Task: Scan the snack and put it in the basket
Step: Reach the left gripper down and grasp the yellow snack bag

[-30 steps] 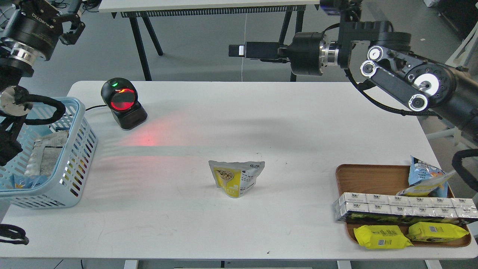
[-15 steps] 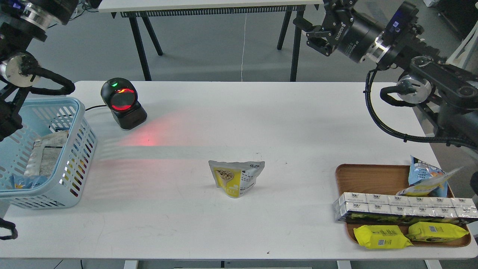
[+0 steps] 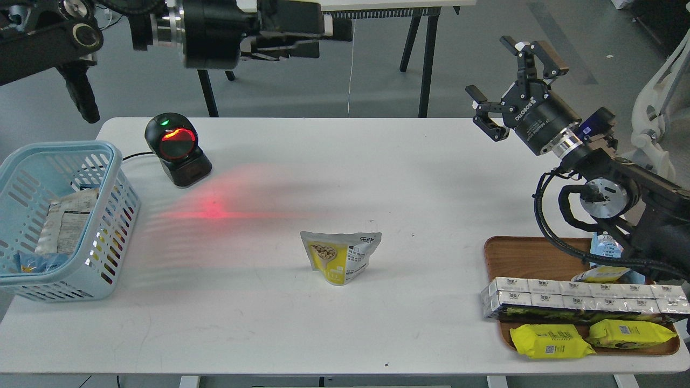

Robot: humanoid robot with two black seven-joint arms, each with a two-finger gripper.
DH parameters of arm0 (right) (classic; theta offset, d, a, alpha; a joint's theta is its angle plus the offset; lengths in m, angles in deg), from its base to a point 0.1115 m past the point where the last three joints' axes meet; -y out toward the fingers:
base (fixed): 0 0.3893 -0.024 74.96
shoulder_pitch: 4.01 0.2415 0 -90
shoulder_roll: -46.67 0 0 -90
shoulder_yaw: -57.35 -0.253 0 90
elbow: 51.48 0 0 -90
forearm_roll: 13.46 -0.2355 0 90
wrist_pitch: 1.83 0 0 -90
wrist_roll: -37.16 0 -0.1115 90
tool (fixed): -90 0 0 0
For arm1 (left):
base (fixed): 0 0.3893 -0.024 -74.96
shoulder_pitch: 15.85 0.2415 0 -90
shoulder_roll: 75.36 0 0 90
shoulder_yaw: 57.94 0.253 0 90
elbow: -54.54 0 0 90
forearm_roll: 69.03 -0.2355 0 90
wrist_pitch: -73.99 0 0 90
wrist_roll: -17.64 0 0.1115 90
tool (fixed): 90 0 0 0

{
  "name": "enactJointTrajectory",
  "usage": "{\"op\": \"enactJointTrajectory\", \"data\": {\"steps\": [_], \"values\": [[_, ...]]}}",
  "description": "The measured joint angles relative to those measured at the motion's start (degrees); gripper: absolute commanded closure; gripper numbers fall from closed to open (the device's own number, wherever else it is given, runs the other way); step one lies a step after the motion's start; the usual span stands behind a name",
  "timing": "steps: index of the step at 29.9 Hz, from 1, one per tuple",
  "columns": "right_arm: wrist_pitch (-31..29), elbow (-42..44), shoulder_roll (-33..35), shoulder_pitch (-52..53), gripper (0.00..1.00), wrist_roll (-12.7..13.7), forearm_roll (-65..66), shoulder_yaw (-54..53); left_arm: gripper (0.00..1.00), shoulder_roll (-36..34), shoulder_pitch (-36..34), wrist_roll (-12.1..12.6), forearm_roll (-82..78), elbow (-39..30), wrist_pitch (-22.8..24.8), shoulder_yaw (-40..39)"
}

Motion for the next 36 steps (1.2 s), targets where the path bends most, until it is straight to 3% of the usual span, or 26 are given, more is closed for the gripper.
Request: {"op": "enactJointTrajectory", "data": {"steps": [5, 10, 19, 26, 32, 36], "values": [[0.0, 0.0, 0.1, -1.3, 0.02, 0.0, 0.0, -1.6, 0.04, 4.4, -11.0, 0.0, -4.8, -10.6, 0.0, 16.3], [0.0, 0.0, 0.4, -1.4, 0.02, 0.0, 0.0, -2.5, 0.04, 12.6, -14.1, 0.0, -5.6, -14.0, -3.2, 24.2], [0.0, -0.6, 2.8, -1.5, 0.02, 0.0, -0.2, -3.2, 0.05, 23.0, -11.3, 0.0, -5.1, -11.2, -8.8, 26.4], [0.0, -0.8, 4.1, -2.1, 0.02, 0.0, -0.2, -3.4, 0.14, 26.3, -8.4, 0.0, -4.8, -7.0, -12.7, 26.5], [0.0, -0.8, 4.1, -2.6, 0.02, 0.0, -0.2, -3.4, 0.25, 29.1, -5.0, 0.0, -4.7, -3.1, -16.1, 27.4], [0.0, -0.8, 4.1, -2.6, 0.02, 0.0, -0.2, -3.4, 0.40, 30.8, -2.3, 0.0, -4.7, -0.7, -18.8, 28.4]]}}
